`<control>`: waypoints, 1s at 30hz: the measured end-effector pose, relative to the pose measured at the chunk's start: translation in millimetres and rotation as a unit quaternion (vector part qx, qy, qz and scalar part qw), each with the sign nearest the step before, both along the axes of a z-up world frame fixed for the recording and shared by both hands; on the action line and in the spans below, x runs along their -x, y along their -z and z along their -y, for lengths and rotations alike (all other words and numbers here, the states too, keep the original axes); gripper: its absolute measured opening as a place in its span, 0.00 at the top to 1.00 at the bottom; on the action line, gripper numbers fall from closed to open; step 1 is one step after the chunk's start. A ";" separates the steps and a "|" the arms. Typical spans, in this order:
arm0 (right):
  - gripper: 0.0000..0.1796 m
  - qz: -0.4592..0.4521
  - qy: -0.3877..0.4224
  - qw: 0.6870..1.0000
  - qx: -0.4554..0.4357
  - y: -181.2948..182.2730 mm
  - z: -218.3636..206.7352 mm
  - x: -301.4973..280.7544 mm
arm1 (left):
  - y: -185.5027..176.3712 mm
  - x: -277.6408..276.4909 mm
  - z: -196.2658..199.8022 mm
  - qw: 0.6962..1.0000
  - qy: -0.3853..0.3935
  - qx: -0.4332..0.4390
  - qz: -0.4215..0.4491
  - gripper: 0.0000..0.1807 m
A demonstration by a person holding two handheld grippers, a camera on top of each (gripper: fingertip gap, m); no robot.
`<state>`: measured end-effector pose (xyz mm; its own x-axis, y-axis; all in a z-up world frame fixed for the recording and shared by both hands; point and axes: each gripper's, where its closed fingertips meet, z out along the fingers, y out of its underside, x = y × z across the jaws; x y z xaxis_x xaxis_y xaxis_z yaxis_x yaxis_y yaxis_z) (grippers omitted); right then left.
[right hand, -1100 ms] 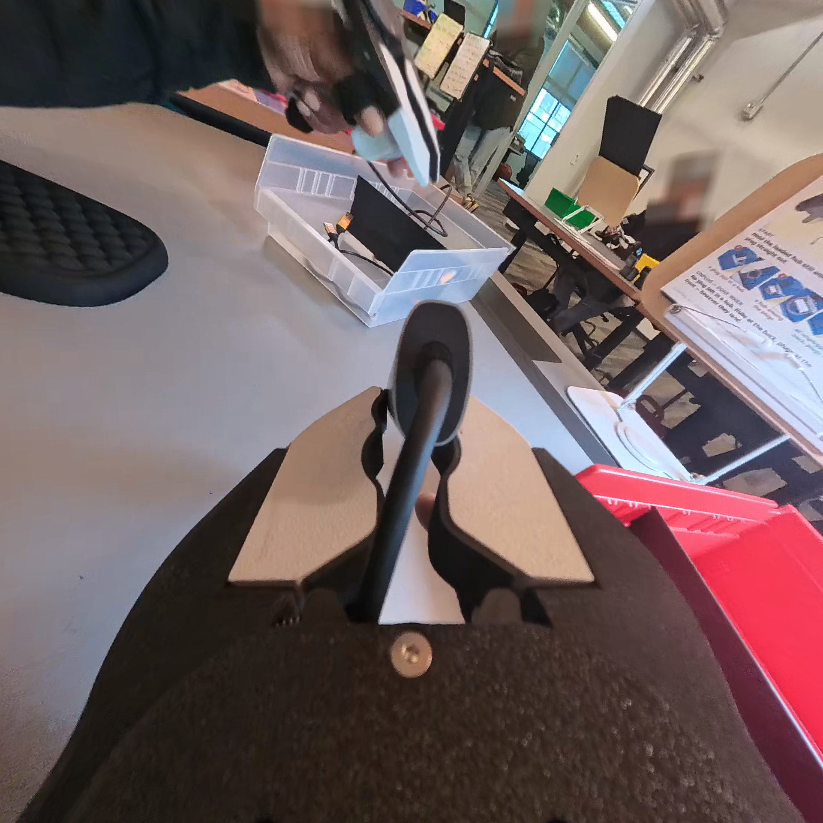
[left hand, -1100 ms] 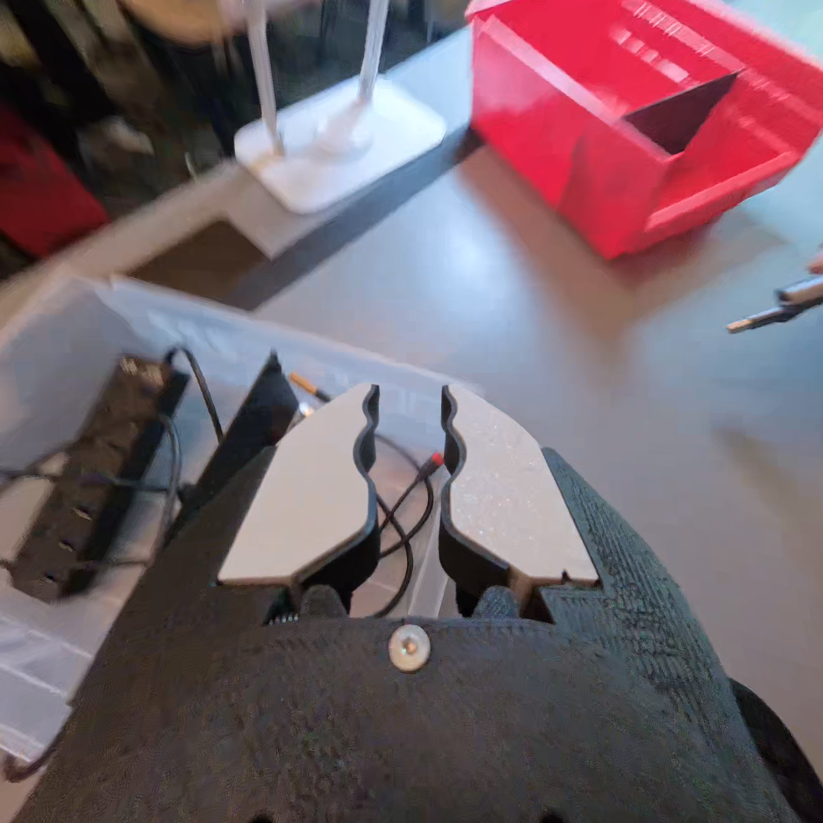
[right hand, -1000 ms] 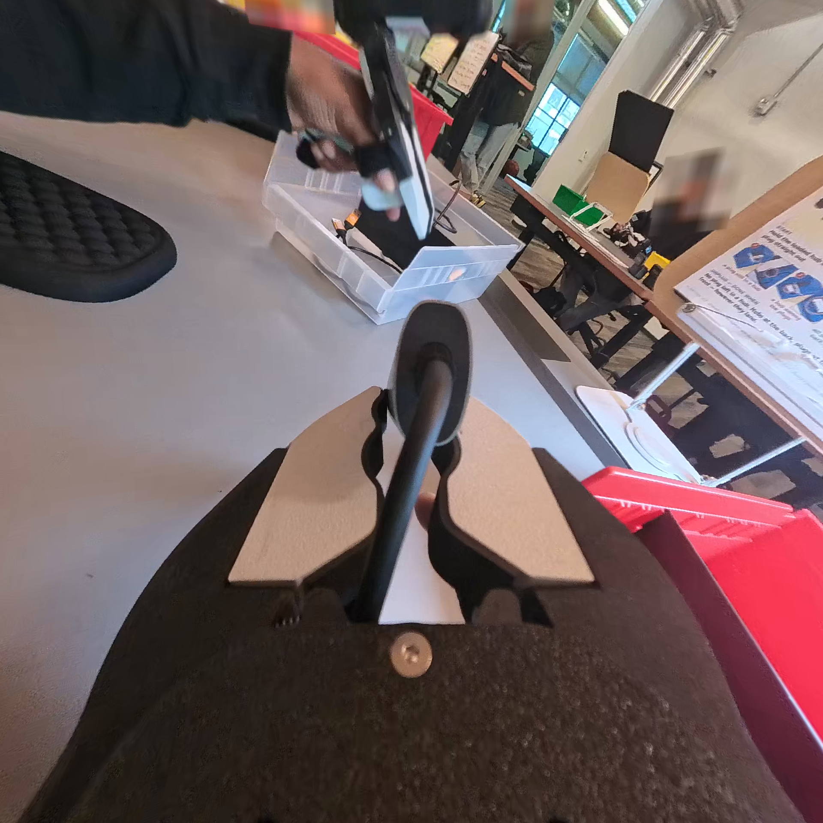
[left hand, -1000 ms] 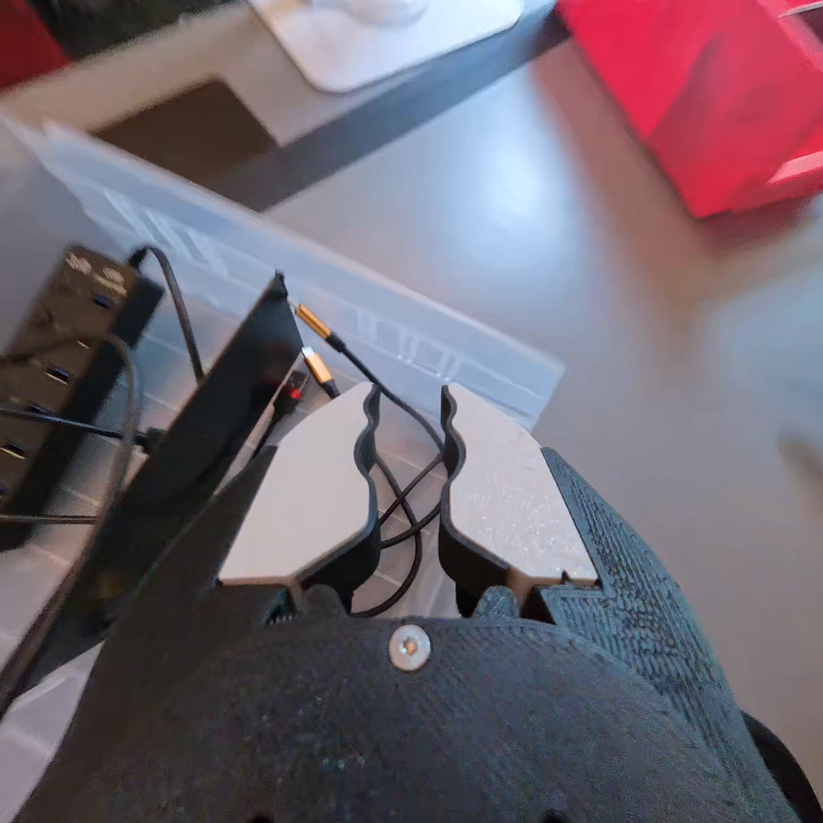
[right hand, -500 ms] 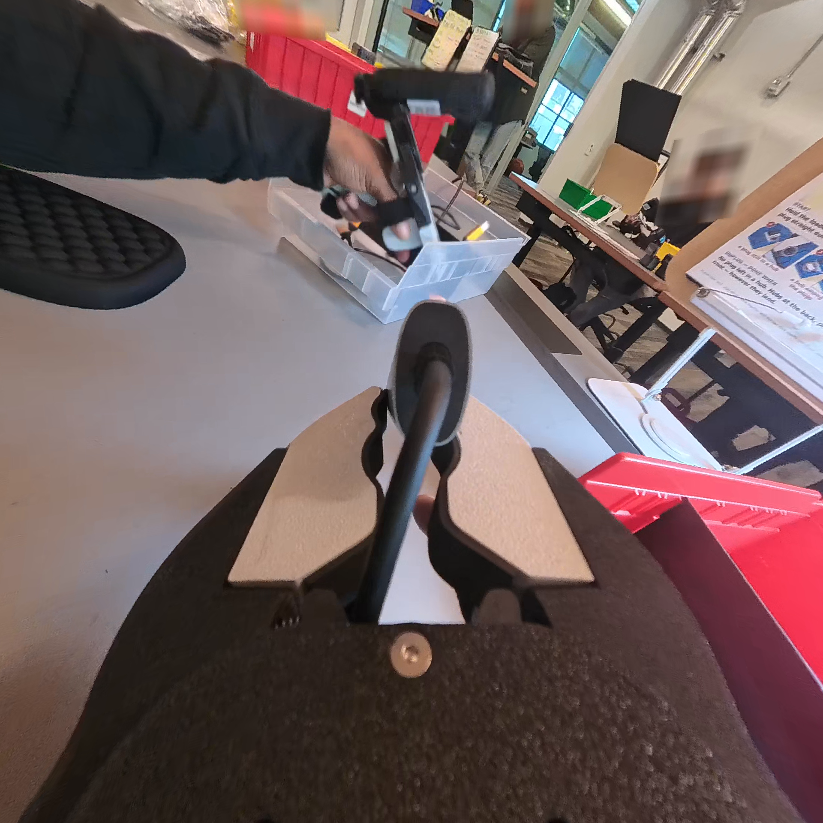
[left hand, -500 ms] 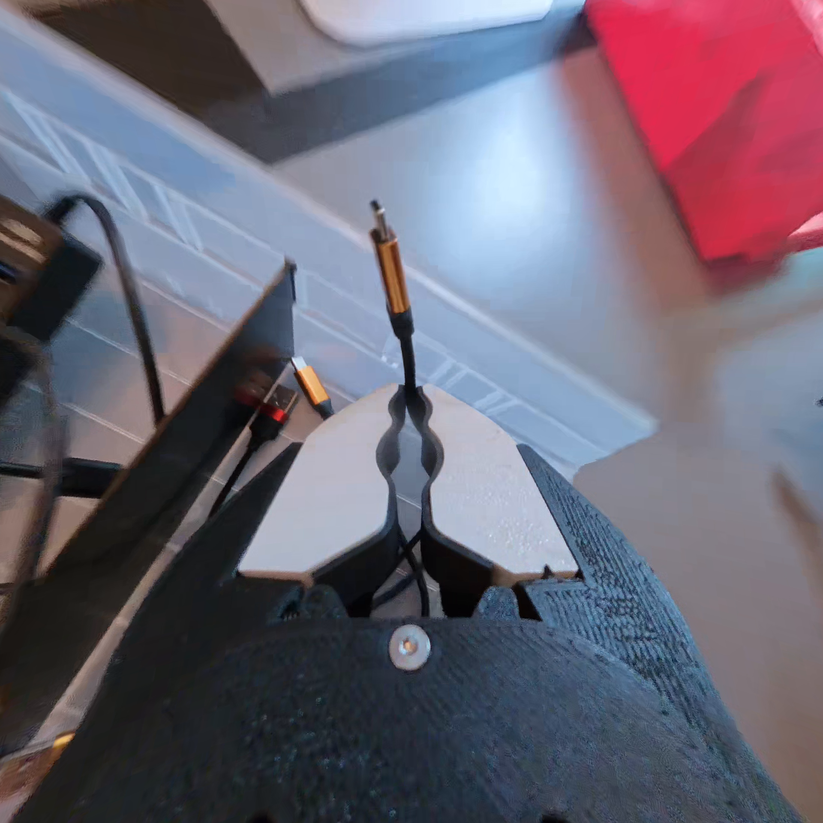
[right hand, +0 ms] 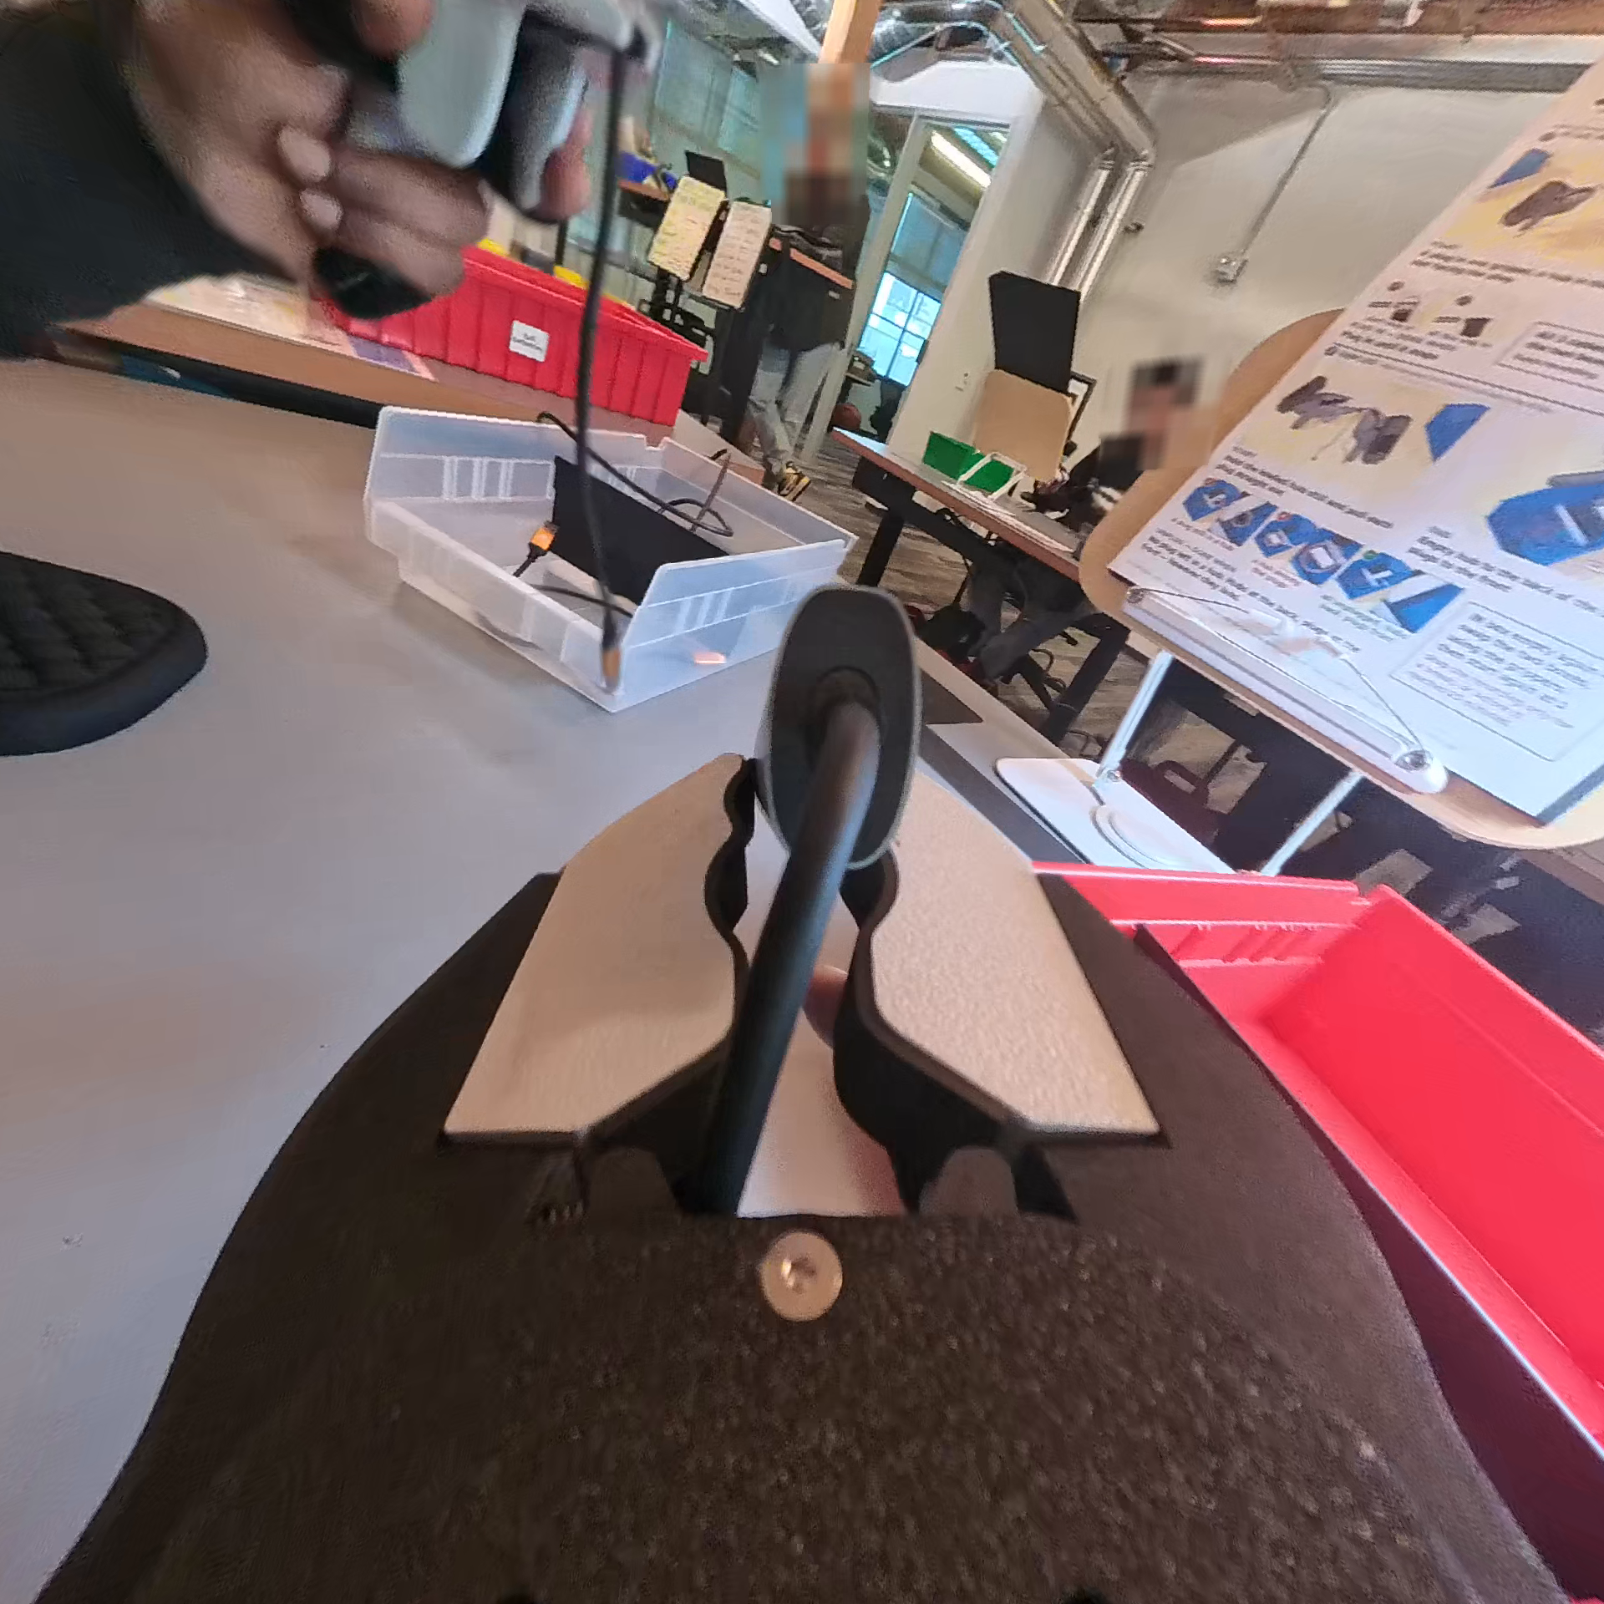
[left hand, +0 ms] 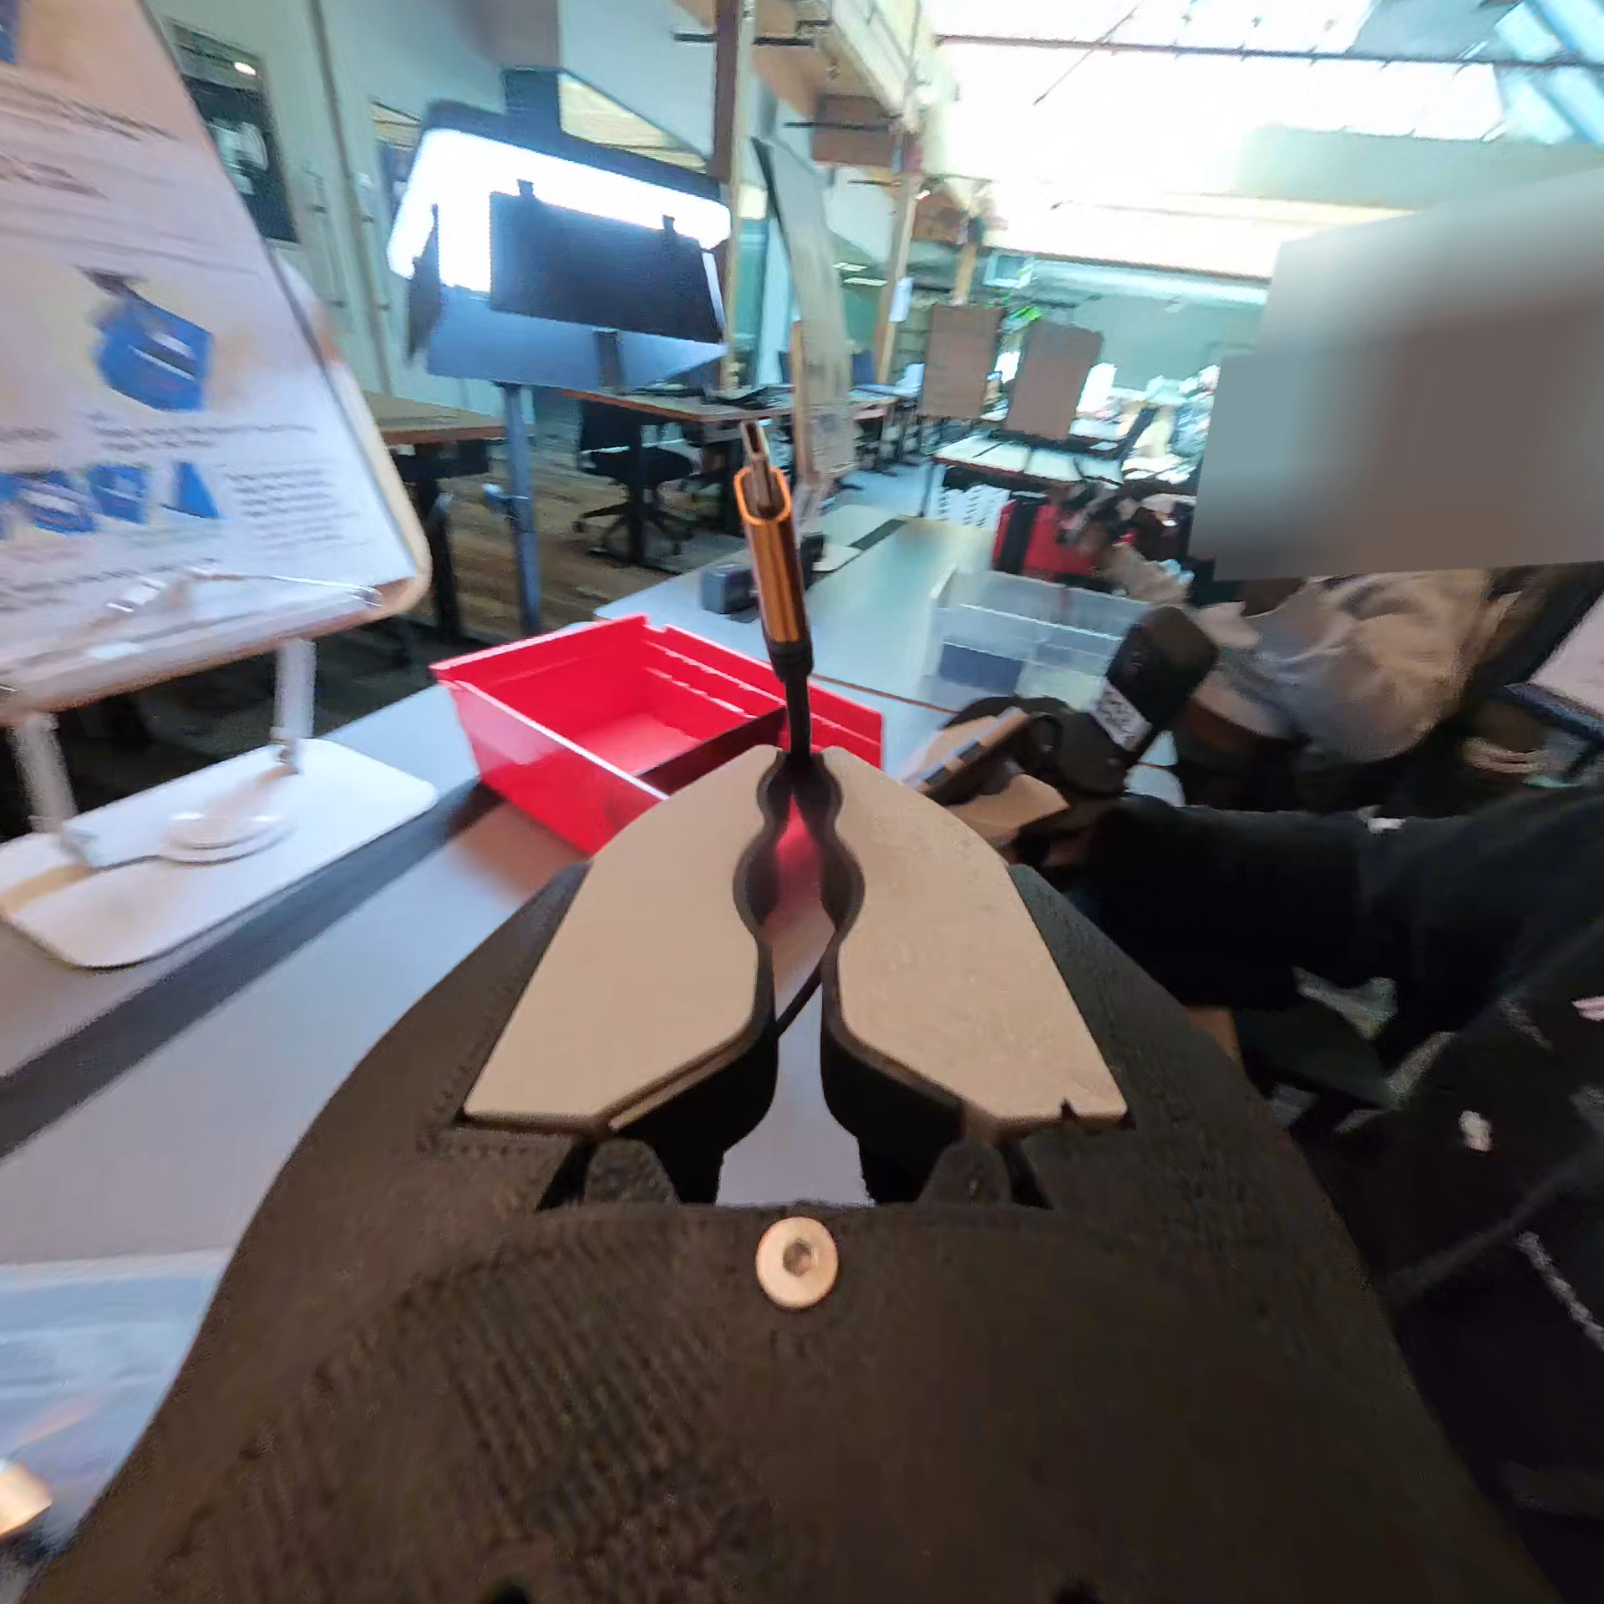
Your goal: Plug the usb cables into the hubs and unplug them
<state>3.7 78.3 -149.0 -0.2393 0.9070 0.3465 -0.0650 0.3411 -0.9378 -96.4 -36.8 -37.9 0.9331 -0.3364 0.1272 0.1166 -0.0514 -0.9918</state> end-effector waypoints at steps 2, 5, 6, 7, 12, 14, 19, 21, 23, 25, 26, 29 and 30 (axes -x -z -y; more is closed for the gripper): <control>0.90 -0.003 0.008 1.000 0.002 -1.1 -5.8 -0.9 | 22.4 -21.3 2.3 0.997 0.059 -0.001 0.042 0.98; 0.90 -0.005 0.014 1.000 0.003 -2.6 -10.8 -2.5 | 75.4 -40.9 10.4 0.991 0.108 0.035 0.065 0.98; 0.91 -0.006 0.013 1.000 0.004 -3.0 -11.5 -2.7 | 96.4 -44.1 14.1 0.989 0.113 0.063 0.065 0.98; 0.90 -0.006 0.013 1.000 0.004 -3.0 -11.8 -2.5 | 114.2 -48.1 20.2 0.986 0.125 0.089 0.068 0.98; 0.90 0.001 0.008 1.000 0.002 0.8 -10.5 -0.4 | 157.2 -45.7 62.7 0.971 0.137 0.194 0.032 0.94; 0.90 0.004 0.007 1.000 0.001 2.3 -9.9 0.8 | 150.7 -38.3 78.7 0.967 0.136 0.211 0.032 0.89; 0.90 0.004 0.007 1.000 0.002 2.1 -8.5 1.3 | 114.7 -4.2 86.4 0.978 0.067 0.198 0.029 0.84; 0.90 0.004 0.007 1.000 0.000 2.3 -8.0 1.2 | 101.8 15.0 76.1 0.982 0.014 0.186 0.035 0.85; 0.90 0.004 0.007 1.000 0.000 2.3 -7.5 0.6 | 108.7 33.4 60.9 0.974 -0.048 0.219 0.035 0.88; 0.90 0.004 0.007 1.000 -0.002 2.3 -6.9 0.4 | 142.5 40.4 45.1 0.951 -0.087 0.296 0.006 0.86; 0.90 0.004 0.007 1.000 -0.003 2.5 -6.6 0.2 | 162.4 39.6 37.3 0.939 -0.094 0.331 -0.004 0.85; 0.90 0.006 0.005 1.000 -0.011 4.2 -4.9 -0.8 | 215.4 42.5 19.6 0.903 -0.127 0.409 -0.025 0.84; 0.90 0.007 0.004 1.000 -0.014 4.9 -3.9 -1.1 | 229.6 45.6 17.2 0.891 -0.141 0.430 -0.047 0.83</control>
